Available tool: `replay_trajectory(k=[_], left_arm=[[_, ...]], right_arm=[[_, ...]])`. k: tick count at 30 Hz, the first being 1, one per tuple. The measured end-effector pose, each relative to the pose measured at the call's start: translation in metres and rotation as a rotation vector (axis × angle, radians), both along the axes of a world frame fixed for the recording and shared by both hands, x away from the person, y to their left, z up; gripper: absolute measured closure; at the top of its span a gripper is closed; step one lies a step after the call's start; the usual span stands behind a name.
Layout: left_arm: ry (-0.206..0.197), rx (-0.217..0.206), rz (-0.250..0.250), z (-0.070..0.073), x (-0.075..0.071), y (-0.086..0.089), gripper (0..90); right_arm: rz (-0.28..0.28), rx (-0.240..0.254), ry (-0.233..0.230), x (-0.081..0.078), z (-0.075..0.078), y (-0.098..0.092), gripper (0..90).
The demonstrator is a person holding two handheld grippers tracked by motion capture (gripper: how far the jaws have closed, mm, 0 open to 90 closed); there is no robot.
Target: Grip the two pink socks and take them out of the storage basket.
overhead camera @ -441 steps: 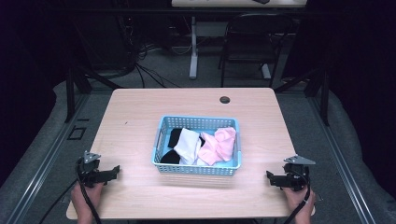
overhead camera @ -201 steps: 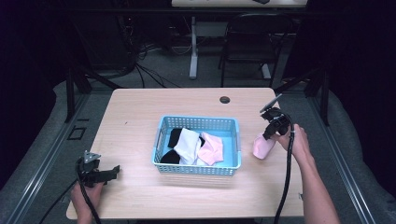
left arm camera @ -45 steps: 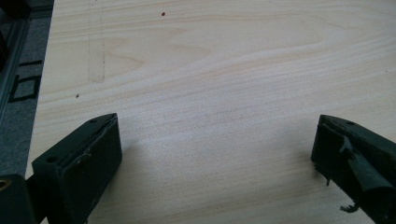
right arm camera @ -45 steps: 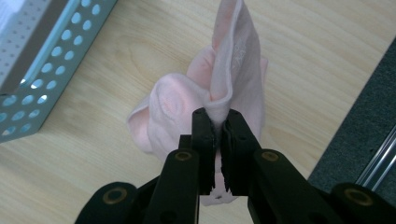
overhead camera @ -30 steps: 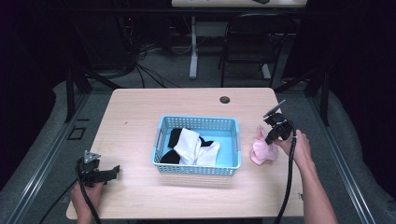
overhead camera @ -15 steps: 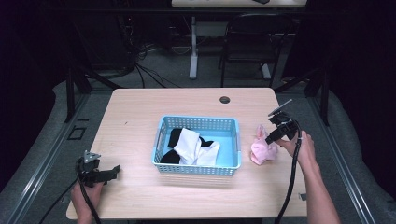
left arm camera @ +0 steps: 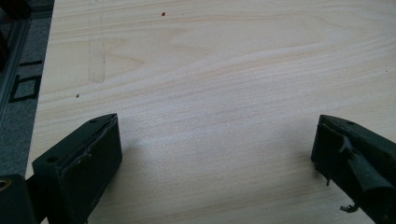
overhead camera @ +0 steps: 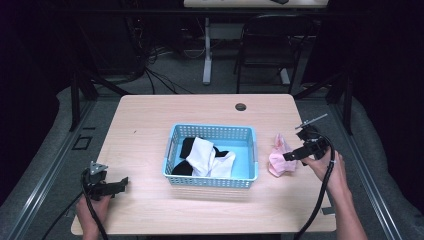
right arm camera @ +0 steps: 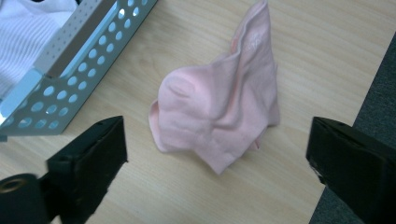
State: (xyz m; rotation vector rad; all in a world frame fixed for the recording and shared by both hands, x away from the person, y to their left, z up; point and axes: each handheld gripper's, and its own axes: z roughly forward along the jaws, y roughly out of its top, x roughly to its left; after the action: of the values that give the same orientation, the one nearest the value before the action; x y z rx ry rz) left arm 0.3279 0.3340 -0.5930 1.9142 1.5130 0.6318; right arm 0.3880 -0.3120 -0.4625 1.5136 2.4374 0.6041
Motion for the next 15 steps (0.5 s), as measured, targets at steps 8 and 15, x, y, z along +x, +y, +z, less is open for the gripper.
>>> replay_trajectory(k=[8,15], left_arm=[[0.001,-0.001,0.000,0.000,0.000,0.000,1.7],[0.001,-0.001,0.000,0.000,0.000,0.000,1.7]], right_arm=[[-0.018,0.042,-0.064,-0.031,-0.011,-0.009,0.0],[-0.050,0.080,-0.116,-0.064,-0.042,-0.015,0.0]])
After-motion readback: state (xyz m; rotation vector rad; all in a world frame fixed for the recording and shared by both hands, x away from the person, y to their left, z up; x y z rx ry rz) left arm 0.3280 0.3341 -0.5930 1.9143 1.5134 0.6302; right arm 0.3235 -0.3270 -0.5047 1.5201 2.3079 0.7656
